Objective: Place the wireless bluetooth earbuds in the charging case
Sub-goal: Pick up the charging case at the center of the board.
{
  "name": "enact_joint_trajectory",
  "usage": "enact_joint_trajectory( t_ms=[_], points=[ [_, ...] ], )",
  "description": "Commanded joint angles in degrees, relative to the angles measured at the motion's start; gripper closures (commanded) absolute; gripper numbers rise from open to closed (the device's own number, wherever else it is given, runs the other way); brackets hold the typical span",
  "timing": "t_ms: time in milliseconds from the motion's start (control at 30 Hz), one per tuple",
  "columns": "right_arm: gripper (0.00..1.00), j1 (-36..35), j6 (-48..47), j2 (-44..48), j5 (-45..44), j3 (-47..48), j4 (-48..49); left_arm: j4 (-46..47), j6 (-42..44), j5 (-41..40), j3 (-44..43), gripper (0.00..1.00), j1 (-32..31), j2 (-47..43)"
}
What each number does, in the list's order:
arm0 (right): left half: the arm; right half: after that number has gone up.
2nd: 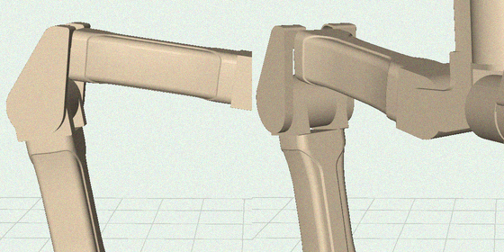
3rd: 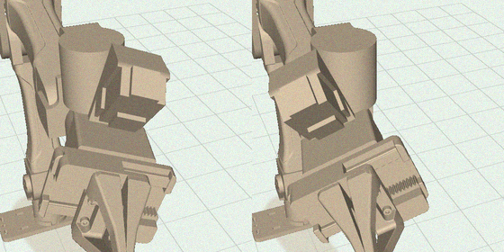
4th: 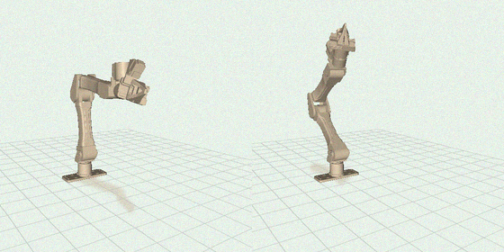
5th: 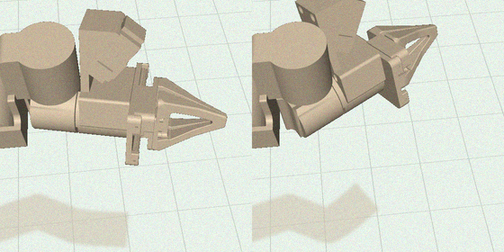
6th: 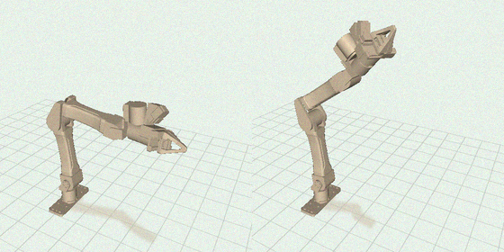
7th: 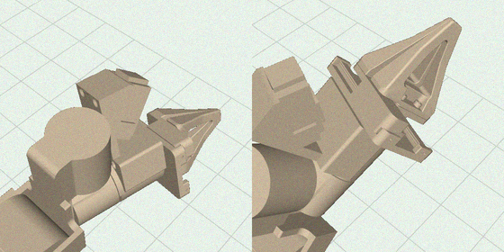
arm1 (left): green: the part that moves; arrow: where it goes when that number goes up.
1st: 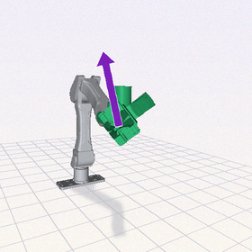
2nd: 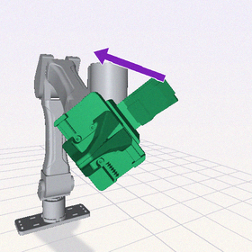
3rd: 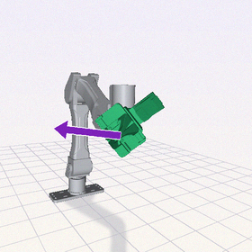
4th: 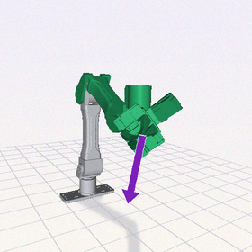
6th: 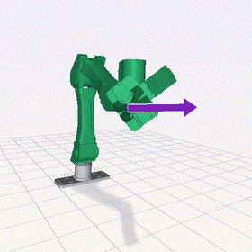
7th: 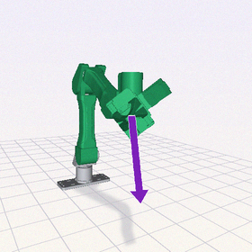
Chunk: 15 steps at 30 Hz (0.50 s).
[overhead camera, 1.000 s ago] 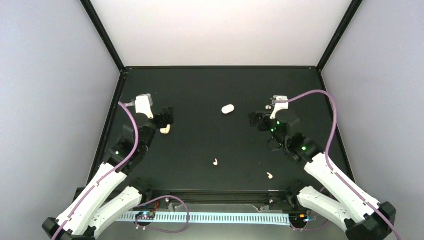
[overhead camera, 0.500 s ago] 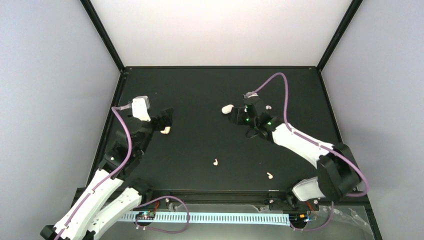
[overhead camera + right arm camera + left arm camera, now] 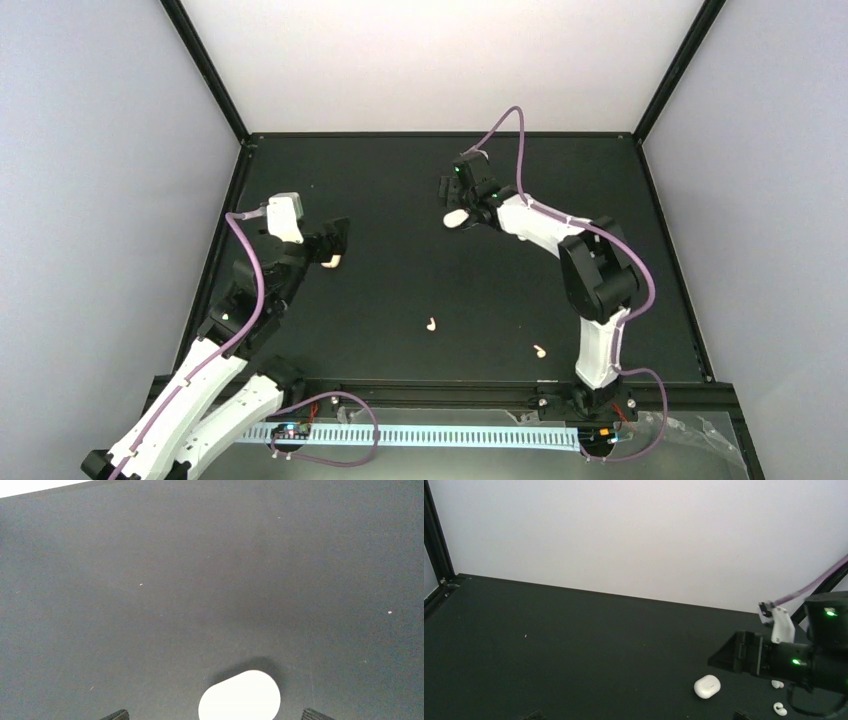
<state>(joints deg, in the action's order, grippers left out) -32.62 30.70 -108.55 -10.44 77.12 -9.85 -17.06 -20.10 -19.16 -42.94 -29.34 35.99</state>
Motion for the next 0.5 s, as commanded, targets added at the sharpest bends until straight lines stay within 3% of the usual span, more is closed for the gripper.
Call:
enact_joint_trajectory(
  t_ms=[0, 467],
  points=[
    [0.10, 1.13, -1.98, -5.76, -0.43, 6.16, -4.37, 0.88, 1.03, 1.35, -0.05, 0.01, -0.22, 0.22],
    [0.10, 1.16, -5.15, -14.38, 3.51, 15.09, -10.86, 1.34, 1.37, 3.47, -0.13, 0.01, -0.23, 1.85]
  ],
)
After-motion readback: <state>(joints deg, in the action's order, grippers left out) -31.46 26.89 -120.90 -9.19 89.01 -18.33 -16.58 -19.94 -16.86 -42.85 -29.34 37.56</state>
